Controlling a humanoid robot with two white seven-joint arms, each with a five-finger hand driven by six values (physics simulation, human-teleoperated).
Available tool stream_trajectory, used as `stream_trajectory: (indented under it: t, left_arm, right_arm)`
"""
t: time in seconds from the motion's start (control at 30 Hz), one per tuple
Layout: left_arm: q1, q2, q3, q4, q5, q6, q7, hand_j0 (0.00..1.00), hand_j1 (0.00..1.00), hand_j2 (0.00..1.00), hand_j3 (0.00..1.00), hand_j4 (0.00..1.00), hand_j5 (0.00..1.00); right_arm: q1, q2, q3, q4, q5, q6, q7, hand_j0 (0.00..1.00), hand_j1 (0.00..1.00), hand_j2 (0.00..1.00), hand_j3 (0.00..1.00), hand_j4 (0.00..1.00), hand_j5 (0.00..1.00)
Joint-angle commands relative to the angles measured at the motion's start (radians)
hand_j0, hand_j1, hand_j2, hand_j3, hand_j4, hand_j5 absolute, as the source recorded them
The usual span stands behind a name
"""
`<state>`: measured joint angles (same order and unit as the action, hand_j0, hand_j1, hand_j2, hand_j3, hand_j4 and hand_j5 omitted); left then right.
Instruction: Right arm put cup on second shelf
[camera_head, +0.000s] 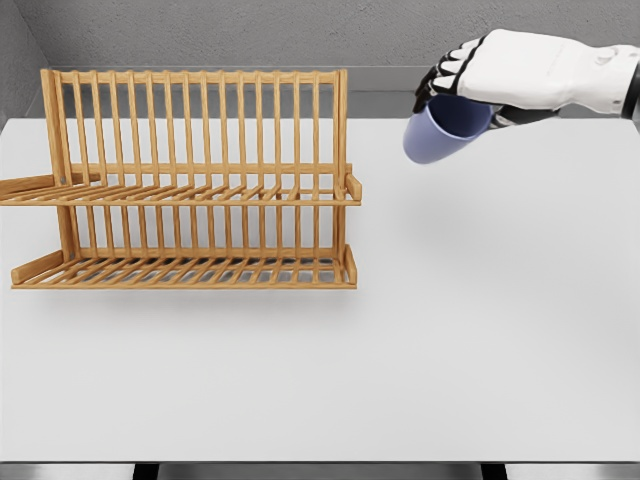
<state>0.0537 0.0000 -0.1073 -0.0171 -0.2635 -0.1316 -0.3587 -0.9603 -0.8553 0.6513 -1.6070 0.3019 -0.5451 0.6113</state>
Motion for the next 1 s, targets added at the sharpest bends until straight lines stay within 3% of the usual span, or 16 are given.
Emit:
stream_trajectory:
  t: [0.0, 0.3, 0.4, 0.6, 0.67, 0.97]
  left_arm:
    - [0.0, 0.0, -0.002, 0.0, 0.0, 0.0, 0.0, 1.0, 1.0, 1.0, 1.0, 1.0, 1.0]
    - [0.0, 0.0, 0.0, 0.0, 0.0, 0.0, 0.0, 1.0, 1.0, 1.0, 1.0, 1.0, 1.0]
    - [0.0, 0.0, 0.0, 0.0, 0.0, 0.0, 0.0, 1.0, 1.0, 1.0, 1.0, 1.0, 1.0]
    - [0.0, 0.0, 0.0, 0.0, 0.0, 0.0, 0.0, 1.0, 1.0, 1.0, 1.0, 1.0, 1.0]
    - [0.0, 0.0, 0.0, 0.0, 0.0, 0.0, 0.0, 1.0, 1.0, 1.0, 1.0, 1.0, 1.0]
    - [0.0, 0.0, 0.0, 0.0, 0.001, 0.0, 0.0, 1.0, 1.0, 1.0, 1.0, 1.0, 1.0]
  right_arm:
    - [-0.002, 0.015, -0.001, -0.013, -0.004, 0.002, 0.0, 0.61, 0.61, 0.61, 0.61, 0.61, 0.61]
    - [-0.034, 0.085, 0.005, -0.03, -0.006, 0.004, 0.0, 0.61, 0.61, 0.61, 0.61, 0.61, 0.61]
    - [-0.044, 0.094, 0.011, -0.086, -0.009, 0.062, 0.0, 0.61, 0.61, 0.61, 0.61, 0.61, 0.61]
    - [-0.063, 0.116, 0.014, -0.105, -0.01, 0.063, 0.0, 0.61, 0.61, 0.61, 0.61, 0.61, 0.61]
    - [-0.063, 0.121, 0.021, -0.142, -0.01, 0.065, 0.0, 0.61, 0.61, 0.61, 0.61, 0.61, 0.61]
    - [-0.074, 0.151, 0.074, -0.145, -0.01, 0.063, 0.0, 0.61, 0.61, 0.61, 0.61, 0.61, 0.61]
